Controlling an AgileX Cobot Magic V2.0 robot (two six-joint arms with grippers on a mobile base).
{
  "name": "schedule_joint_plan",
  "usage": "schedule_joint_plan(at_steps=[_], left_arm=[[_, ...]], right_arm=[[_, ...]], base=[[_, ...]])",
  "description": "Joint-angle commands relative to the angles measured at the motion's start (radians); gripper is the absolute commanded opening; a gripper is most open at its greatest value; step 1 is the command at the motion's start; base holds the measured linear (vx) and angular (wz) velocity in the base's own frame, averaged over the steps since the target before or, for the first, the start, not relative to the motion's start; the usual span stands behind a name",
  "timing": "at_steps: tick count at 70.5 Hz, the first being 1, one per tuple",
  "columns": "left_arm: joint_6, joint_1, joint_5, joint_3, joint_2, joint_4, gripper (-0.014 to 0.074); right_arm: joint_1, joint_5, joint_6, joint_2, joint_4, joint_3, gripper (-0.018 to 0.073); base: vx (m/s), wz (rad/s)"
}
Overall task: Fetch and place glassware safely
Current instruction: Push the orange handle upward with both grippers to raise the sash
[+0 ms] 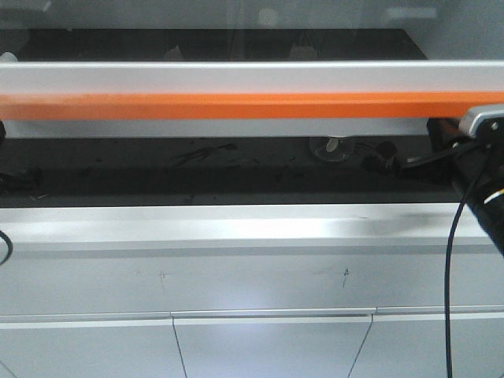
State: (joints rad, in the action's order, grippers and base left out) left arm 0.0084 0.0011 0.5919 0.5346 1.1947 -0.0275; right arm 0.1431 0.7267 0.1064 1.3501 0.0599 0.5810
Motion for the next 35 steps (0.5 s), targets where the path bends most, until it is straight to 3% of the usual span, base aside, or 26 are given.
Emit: schedule_joint_plan(at_steps=[1, 22, 35], left_arm=[[0.0, -0.006, 0.199, 0.104, -0.072, 0.003, -0.0007], [0.0, -0.006, -0.008, 0.267, -0.138, 0.003, -0.0007], [0.0, -0.006, -0.083, 0.306, -0.168, 0.003, -0.0007]], right_arm=[[0.0, 0.061, 0.015, -0.059, -0.02, 0.074, -0.0001], [0.0, -0.096, 0.017, -0.134, -0.02, 0.18, -0.0001], [0.0, -0.117, 0.02, -0.172, -0.02, 0.192, -0.0001]], base=[[0.0, 0.0], [0.0, 0.0], [0.0, 0.0]])
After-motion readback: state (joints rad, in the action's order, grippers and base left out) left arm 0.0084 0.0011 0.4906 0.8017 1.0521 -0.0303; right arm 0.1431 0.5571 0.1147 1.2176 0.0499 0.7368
